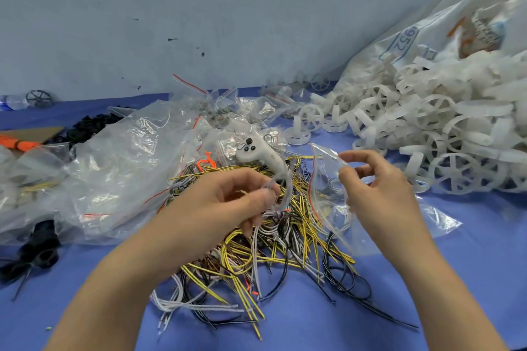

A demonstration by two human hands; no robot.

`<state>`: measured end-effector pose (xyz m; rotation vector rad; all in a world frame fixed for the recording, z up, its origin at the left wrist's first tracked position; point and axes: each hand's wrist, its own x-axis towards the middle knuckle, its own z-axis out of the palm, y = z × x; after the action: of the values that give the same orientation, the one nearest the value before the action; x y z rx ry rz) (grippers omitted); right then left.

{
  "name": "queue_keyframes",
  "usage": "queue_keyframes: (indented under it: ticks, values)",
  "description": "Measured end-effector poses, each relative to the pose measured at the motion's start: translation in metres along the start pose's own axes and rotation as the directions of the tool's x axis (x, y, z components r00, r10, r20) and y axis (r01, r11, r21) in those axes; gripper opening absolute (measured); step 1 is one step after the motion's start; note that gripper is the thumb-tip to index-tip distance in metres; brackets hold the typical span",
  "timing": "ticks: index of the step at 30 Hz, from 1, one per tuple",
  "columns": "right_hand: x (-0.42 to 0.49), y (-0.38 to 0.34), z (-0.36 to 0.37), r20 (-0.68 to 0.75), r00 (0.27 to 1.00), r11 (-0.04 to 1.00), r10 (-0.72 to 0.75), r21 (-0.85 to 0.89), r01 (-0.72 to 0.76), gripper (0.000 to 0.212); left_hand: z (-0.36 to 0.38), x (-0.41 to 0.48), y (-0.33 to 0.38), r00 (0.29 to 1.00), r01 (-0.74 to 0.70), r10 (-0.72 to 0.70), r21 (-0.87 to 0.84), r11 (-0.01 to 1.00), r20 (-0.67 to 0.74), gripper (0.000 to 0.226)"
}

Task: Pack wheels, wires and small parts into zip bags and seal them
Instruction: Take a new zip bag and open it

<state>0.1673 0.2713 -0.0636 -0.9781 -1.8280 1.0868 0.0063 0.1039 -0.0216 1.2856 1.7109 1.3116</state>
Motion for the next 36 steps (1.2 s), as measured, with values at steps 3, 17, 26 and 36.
queue_keyframes:
  ticks: [3,17,26,36]
  values:
    - [0.000,0.000,-0.001,0.015,1.000,1.000,0.007,0.010,-0.007,0.012,0.003,0.003,0.000,0.985,0.174,-0.160,-0.485,0.857,0.070,0.008]
    - [-0.006,-0.006,0.005,0.048,0.999,0.997,-0.010,0.072,0.006,0.013,0.030,0.025,-0.009,0.955,0.264,-0.287,-0.674,0.690,0.080,0.017]
    - [-0.020,-0.009,0.017,-0.041,0.968,0.951,-0.249,-0.201,0.236,0.013,0.076,0.051,-0.008,0.955,0.269,-0.294,-0.487,0.831,0.024,0.028]
    - [-0.023,-0.007,0.013,-0.033,0.948,0.911,-0.318,-0.290,0.295,0.016,0.104,0.070,-0.014,0.955,0.297,-0.294,-0.208,0.932,0.046,0.032]
